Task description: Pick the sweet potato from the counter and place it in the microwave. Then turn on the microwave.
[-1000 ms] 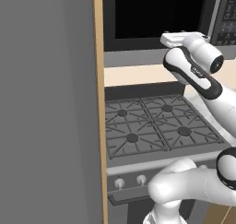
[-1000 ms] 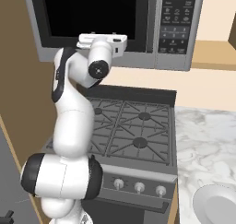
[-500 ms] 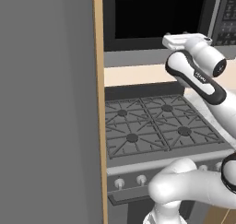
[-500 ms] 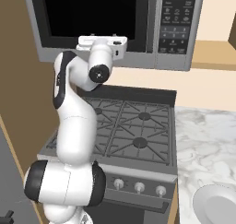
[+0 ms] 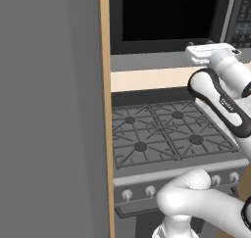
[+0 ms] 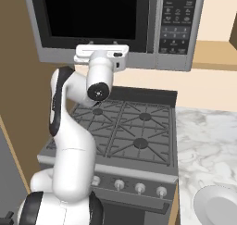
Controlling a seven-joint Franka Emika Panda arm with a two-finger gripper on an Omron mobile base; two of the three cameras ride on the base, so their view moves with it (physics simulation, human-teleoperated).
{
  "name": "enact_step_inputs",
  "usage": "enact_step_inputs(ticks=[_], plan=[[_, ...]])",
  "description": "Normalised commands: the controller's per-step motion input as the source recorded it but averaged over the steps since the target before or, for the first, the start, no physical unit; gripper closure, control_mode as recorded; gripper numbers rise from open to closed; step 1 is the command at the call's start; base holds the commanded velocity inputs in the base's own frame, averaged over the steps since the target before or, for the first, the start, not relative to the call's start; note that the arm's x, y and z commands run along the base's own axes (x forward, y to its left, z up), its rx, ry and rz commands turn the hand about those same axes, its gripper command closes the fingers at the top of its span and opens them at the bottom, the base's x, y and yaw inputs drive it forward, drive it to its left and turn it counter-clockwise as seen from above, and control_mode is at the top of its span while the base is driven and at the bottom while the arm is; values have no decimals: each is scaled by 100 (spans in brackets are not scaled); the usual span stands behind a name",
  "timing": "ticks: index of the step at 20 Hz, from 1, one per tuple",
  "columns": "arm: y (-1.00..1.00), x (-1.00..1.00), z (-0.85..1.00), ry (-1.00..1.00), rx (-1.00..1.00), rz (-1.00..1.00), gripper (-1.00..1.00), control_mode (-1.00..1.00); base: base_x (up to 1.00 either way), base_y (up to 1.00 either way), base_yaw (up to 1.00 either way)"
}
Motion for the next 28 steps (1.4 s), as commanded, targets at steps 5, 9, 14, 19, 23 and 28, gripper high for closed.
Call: enact_step_inputs(ticks=[5, 9, 14, 19, 23, 28], plan=[[-35, -29, 0, 0, 0, 0, -100, -100, 0, 0, 0], [-47, -24, 0, 0, 0, 0, -100, -100, 0, 0, 0], [-50, -31, 0, 0, 0, 0, -100, -100, 0, 0, 0], [-42, -16, -3, 0, 0, -4, -100, -100, 0, 0, 0], [-35, -10, -6, 0, 0, -8, -100, -100, 0, 0, 0], [-17, -1, -3, 0, -4, -13, -100, -100, 0, 0, 0]])
